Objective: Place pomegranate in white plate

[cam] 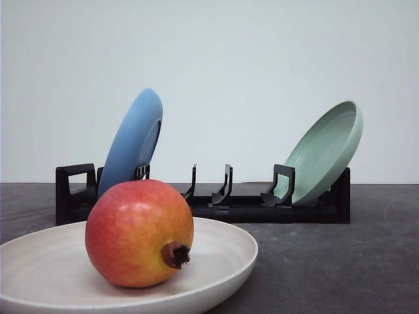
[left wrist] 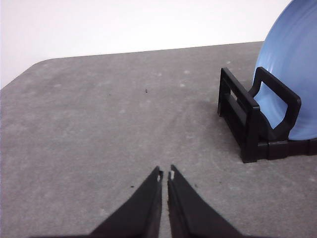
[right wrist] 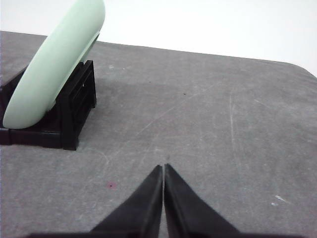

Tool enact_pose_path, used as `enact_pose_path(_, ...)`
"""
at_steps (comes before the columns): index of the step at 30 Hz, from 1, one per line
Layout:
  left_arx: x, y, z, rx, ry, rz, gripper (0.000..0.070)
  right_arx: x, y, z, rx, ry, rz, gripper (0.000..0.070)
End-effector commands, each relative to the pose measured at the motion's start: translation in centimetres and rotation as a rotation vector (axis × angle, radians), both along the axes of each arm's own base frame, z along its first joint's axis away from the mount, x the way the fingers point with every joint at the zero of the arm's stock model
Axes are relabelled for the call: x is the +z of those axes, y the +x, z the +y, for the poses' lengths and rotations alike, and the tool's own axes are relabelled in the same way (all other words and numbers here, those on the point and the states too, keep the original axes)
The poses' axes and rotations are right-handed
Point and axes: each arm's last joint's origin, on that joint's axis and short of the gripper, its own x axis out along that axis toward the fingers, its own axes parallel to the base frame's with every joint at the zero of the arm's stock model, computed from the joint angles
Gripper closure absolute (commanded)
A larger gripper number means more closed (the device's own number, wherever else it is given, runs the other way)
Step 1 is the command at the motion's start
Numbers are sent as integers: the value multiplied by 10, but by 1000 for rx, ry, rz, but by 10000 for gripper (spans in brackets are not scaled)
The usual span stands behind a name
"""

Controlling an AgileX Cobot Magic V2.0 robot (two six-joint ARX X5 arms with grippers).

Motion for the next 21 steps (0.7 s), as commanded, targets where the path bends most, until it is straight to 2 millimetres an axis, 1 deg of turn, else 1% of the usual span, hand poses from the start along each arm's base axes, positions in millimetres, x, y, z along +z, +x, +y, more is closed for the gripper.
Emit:
enact_pose_path(1,-4,0,0,-1,-2,14,700,0,0,0,0,-11,-7,700)
enact_pose_path(21,-4,0,0,-1,-3,14,700,0,0,0,0,-11,-7,700)
